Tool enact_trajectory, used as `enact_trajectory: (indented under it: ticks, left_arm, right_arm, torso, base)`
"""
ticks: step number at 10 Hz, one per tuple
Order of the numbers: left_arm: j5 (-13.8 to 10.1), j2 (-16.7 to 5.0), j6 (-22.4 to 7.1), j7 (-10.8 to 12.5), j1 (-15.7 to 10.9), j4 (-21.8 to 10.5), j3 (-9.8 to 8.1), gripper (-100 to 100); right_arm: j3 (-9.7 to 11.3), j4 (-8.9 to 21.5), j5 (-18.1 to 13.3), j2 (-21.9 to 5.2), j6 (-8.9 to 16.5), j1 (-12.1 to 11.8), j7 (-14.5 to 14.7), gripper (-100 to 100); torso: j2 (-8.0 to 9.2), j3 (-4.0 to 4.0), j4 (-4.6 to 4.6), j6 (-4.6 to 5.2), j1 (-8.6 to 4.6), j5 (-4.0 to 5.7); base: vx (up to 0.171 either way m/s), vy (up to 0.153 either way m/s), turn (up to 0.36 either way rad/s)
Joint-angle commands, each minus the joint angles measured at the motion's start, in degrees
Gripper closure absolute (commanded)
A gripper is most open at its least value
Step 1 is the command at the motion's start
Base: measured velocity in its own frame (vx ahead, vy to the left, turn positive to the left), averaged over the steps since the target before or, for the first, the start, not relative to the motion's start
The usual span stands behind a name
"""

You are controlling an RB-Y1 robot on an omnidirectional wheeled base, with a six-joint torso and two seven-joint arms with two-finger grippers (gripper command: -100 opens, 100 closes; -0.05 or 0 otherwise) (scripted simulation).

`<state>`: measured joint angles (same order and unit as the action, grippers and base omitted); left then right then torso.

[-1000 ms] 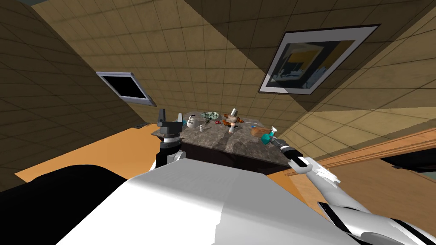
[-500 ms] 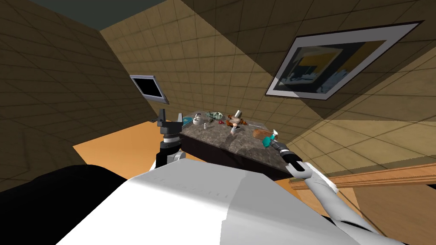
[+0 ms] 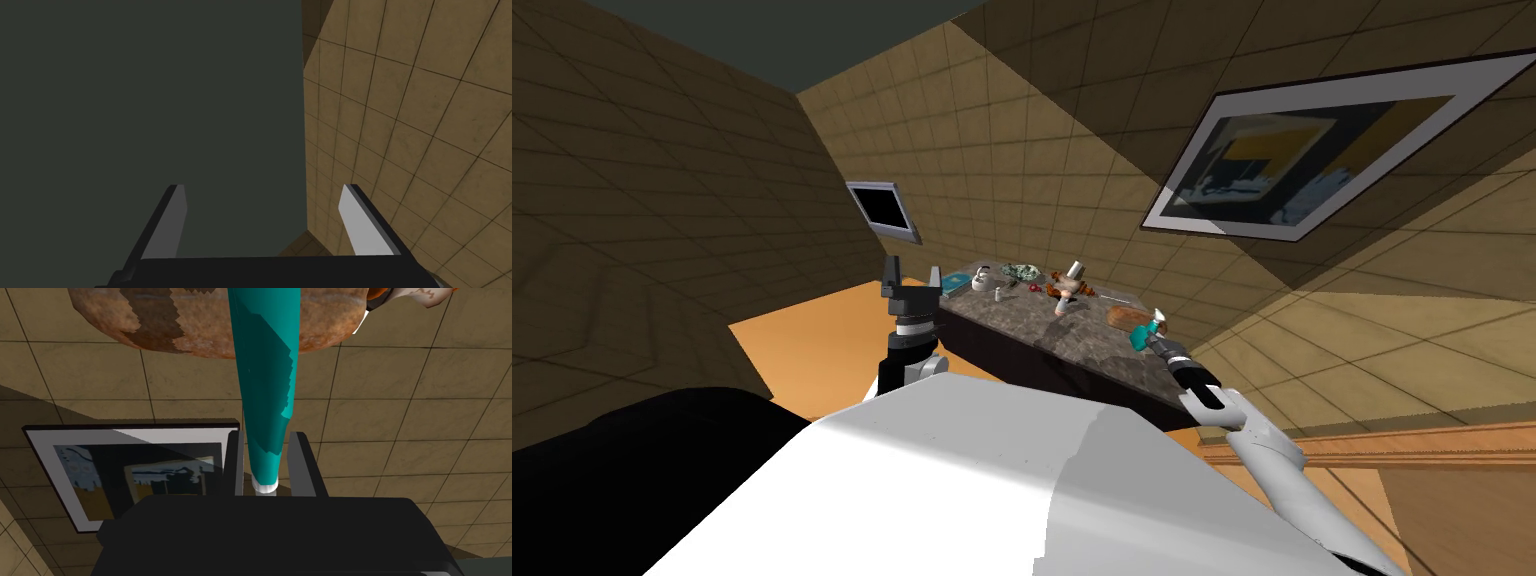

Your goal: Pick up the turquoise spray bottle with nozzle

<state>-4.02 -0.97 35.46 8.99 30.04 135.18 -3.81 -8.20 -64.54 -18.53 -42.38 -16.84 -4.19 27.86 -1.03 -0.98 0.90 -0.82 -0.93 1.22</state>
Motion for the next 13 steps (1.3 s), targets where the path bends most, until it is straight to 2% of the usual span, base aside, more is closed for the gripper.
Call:
enact_trajectory:
  ticks: [1, 2, 3, 5, 6, 7, 8, 9, 10, 11, 12, 13]
  left_arm:
    - [0.0, 0.0, 0.0, 0.0, 0.0, 0.0, 0.00, 0]
    - [0.0, 0.0, 0.0, 0.0, 0.0, 0.0, 0.00, 0]
    - [0.0, 0.0, 0.0, 0.0, 0.0, 0.0, 0.00, 0]
    - [0.0, 0.0, 0.0, 0.0, 0.0, 0.0, 0.00, 0]
    - [0.0, 0.0, 0.0, 0.0, 0.0, 0.0, 0.00, 0]
    - [0.0, 0.0, 0.0, 0.0, 0.0, 0.0, 0.00, 0]
    - [0.0, 0.0, 0.0, 0.0, 0.0, 0.0, 0.00, 0]
    - [0.0, 0.0, 0.0, 0.0, 0.0, 0.0, -0.01, 0]
    - [0.0, 0.0, 0.0, 0.0, 0.0, 0.0, 0.00, 0]
    - [0.0, 0.0, 0.0, 0.0, 0.0, 0.0, 0.00, 0]
    - [0.0, 0.0, 0.0, 0.0, 0.0, 0.0, 0.00, 0]
    - [0.0, 0.0, 0.0, 0.0, 0.0, 0.0, -0.01, 0]
  right_arm:
    - [-0.1, -1.6, 0.0, 0.3, 0.7, -0.5, 0.1, 100]
    - [-2.4, -3.8, -0.1, 2.4, 3.3, -3.1, 1.0, 100]
    - [-2.4, -4.8, -0.1, 2.4, 4.2, -3.9, 1.0, 100]
    - [-2.4, -6.6, -0.1, 2.4, 4.2, -3.9, 1.0, 100]
    - [-4.8, -8.2, -0.3, 4.5, 6.7, -6.4, 1.9, 100]
    - [-4.8, -9.9, -0.3, 4.5, 7.7, -7.4, 1.9, 100]
    - [-4.8, -11.7, -0.3, 4.5, 7.7, -7.4, 1.9, 100]
    - [-7.1, -13.5, -0.4, 6.6, 10.5, -10.0, 2.8, 100]
    - [-7.1, -16.0, -0.4, 6.6, 11.2, -10.9, 2.8, 100]
    - [-9.3, -18.2, -0.5, 8.7, 14.0, -13.0, 3.6, 100]
    - [-9.4, -19.8, -0.5, 8.7, 14.7, -14.3, 3.6, 100]
    - [-9.4, -21.2, -0.5, 8.7, 14.7, -14.3, 3.6, 100]
  torso:
    - [0.00, 0.00, 0.00, 0.00, 0.00, 0.00]
    - [-0.11, -0.06, 0.02, 0.08, 0.08, -0.03]
    - [-0.10, -0.07, 0.04, -0.03, -0.04, 0.05]
    - [-0.20, -0.15, 0.11, 0.15, -0.14, 0.11]
    - [-0.31, -0.21, 0.12, 0.10, -0.03, 0.08]
    - [-0.23, -0.18, 0.13, -0.02, -0.16, 0.16]
    - [-0.21, -0.15, 0.10, 0.08, -0.27, 0.14]
    - [-0.24, -0.16, 0.10, 0.15, -0.18, 0.10]
    - [-0.14, -0.12, 0.09, 0.03, -0.25, 0.15]
    - [-0.12, -0.09, 0.07, 0.12, -0.26, 0.12]
    - [-0.10, -0.08, 0.06, 0.02, -0.28, 0.15]
    - [-0.08, -0.08, 0.08, 0.22, -0.32, 0.14]
  base:
    - [-0.023, -0.038, 0.037]
    - [-0.046, -0.069, 0.252]
    - [-0.058, -0.076, 0.191]
    - [-0.016, -0.018, -0.015]
    - [-0.049, -0.045, 0.308]
    - [-0.057, -0.072, 0.226]
    - [-0.027, -0.042, -0.023]
    - [-0.066, -0.063, 0.262]
    - [-0.072, -0.065, 0.196]
    - [-0.076, -0.063, 0.357]
    - [-0.072, -0.067, 0.162]
    - [-0.042, -0.041, -0.070]
